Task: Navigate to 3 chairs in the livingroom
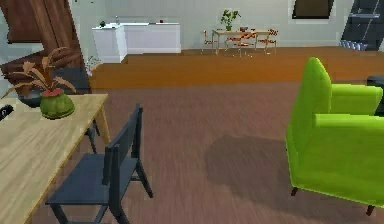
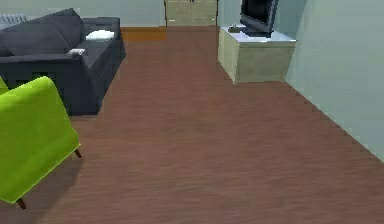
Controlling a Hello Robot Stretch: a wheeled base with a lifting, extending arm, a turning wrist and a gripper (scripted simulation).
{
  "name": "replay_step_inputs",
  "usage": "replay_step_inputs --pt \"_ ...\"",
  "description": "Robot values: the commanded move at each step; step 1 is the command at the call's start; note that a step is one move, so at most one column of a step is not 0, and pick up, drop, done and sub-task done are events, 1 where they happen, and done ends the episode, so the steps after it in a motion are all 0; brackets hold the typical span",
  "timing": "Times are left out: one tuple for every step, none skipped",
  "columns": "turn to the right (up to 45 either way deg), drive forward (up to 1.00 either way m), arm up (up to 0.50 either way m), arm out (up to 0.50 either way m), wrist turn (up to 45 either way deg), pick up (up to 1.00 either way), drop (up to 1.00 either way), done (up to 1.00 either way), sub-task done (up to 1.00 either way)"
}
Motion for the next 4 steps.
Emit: replay_step_inputs --pt "6.0 0.0 0.0 0.0 0.0 0.0 0.0 0.0 0.0" --pt "0.0 0.35 0.0 0.0 0.0 0.0 0.0 0.0 0.0" --pt "-45.0 0.0 0.0 0.0 0.0 0.0 0.0 0.0 0.0" --pt "-45.0 0.0 0.0 0.0 0.0 0.0 0.0 0.0 0.0"
